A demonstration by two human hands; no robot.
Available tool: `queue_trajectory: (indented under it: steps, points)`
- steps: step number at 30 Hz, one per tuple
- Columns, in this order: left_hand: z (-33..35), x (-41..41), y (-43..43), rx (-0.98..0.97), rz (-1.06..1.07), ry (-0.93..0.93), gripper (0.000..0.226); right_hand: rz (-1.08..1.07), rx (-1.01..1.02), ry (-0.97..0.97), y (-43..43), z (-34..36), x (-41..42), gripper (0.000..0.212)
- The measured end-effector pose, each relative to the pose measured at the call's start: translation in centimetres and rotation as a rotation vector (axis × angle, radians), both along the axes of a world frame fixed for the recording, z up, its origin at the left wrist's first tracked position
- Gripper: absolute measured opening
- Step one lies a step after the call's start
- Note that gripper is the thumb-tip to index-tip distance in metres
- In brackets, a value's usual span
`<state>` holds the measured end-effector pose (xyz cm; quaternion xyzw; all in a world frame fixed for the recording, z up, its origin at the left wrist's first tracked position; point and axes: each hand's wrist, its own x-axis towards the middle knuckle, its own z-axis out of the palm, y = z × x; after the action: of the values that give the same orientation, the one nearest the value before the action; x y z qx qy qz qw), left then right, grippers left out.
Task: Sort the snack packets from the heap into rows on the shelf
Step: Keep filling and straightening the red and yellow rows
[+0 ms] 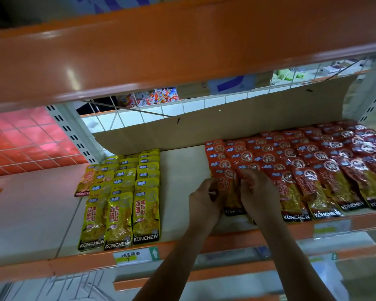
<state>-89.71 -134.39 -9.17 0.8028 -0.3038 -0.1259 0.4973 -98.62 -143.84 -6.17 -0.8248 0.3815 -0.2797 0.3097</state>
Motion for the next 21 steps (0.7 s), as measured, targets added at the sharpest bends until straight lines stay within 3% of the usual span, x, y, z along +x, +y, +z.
queue_trajectory:
  steps: [8, 21]
  points:
    - [-0.2, 0.1, -0.2, 0.132, 0.000, -0.181, 0.033, 0.018, -0.018, -0.023, -0.1, 0.0, 0.4, 0.030]
    - [2.1, 4.6, 4.2, 0.045, 0.140, -0.457, 0.023, 0.243, -0.129, 0.064, 5.1, -0.2, 5.6, 0.034]
